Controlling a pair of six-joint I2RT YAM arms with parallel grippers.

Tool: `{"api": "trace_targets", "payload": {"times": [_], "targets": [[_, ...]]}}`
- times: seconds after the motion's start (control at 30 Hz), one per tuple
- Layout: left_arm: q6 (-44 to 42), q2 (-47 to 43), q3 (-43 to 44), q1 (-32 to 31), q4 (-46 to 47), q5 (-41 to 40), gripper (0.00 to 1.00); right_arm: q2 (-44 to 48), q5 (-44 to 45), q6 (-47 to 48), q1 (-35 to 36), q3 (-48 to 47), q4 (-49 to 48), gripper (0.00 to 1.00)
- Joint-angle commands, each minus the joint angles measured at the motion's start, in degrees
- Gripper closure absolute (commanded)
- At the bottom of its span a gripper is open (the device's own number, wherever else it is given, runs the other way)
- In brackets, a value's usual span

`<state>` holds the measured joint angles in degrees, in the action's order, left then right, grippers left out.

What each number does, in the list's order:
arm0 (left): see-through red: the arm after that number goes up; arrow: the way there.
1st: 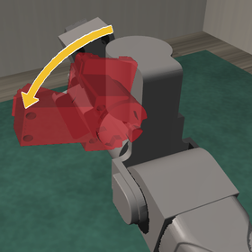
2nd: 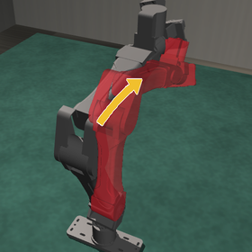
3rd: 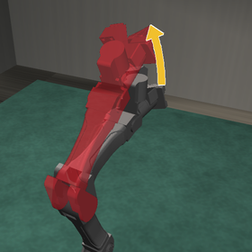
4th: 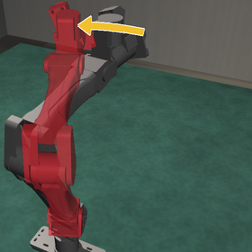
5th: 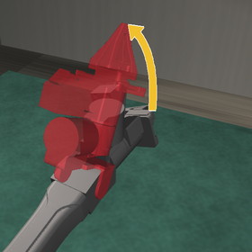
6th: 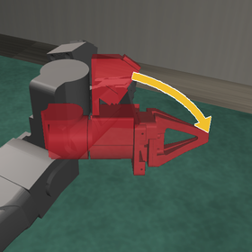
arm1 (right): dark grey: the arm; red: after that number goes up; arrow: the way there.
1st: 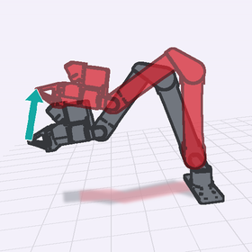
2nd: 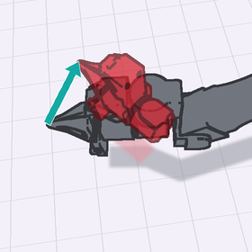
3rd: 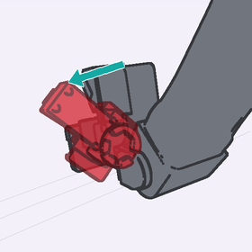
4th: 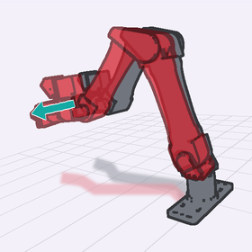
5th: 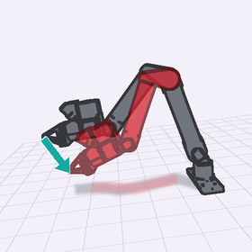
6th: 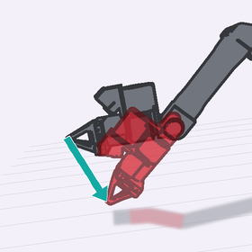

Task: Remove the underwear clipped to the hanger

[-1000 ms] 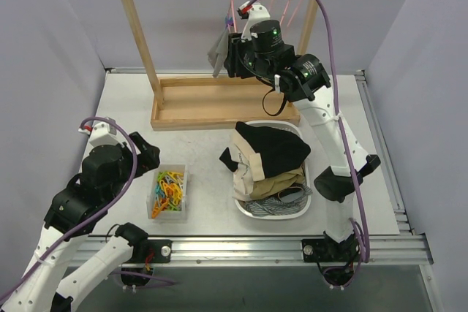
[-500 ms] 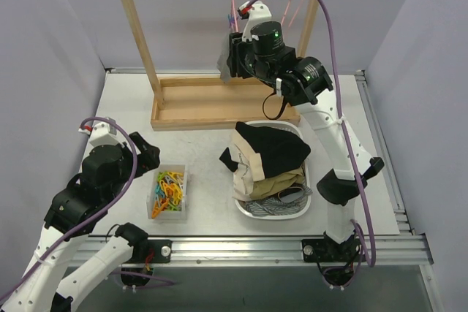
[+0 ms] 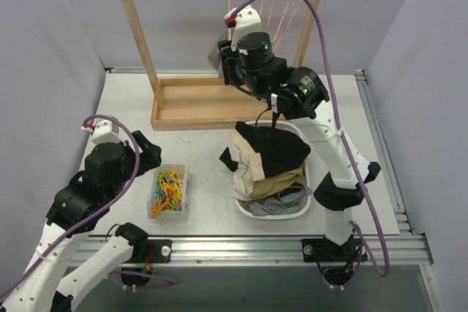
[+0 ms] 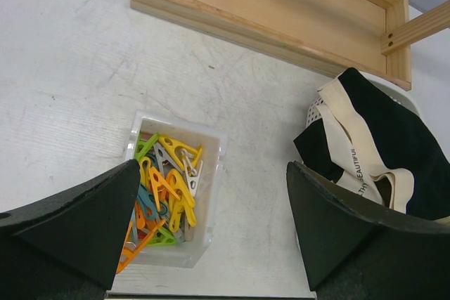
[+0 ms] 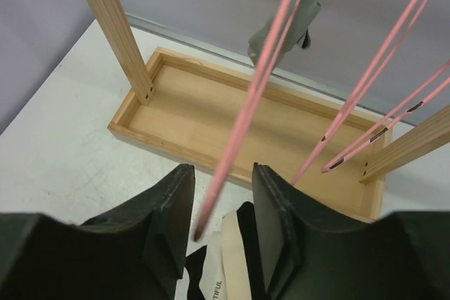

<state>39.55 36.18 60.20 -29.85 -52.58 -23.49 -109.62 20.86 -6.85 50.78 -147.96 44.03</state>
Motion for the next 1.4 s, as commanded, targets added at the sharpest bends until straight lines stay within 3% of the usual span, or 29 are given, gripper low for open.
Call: {"api": "trace_targets", "payload": {"times": [0.0,0.13,0.33,0.5,0.63,1.1,1.37], "targets": [[-1.1,0.4,0.7,0.4,2.7,0.6,0.06,0.0,6.4,1.5,0.1,-0.9,-0.3,0.65],[-1.2,0.6,0.7,0.4,2.9,0.6,0.06,0.0,8.7,1.1,0.5,-0.2,0.9,0.74],[-1.2,1.3,0.8,0.3,3.3,1.2,0.06,-0.6,11.9,1.7,0.5,-0.3,1.3,1.00],[-1.3,1.6,0.7,0.3,3.6,1.4,0.06,0.5,10.9,2.8,0.5,-0.5,-0.5,1.00],[-1.4,1.7,0.9,0.3,3.7,1.4,0.06,4.1,8.1,3.7,0.5,4.2,-9.1,1.00],[-1.8,1.4,2.0,0.5,2.9,0.5,0.06,19.1,7.1,5.6,1.2,32.4,-46.5,1.00],[-1.8,1.9,2.6,0.5,2.5,0.3,0.06,23.2,7.4,6.4,1.4,40.2,-55.5,1.00]]}}
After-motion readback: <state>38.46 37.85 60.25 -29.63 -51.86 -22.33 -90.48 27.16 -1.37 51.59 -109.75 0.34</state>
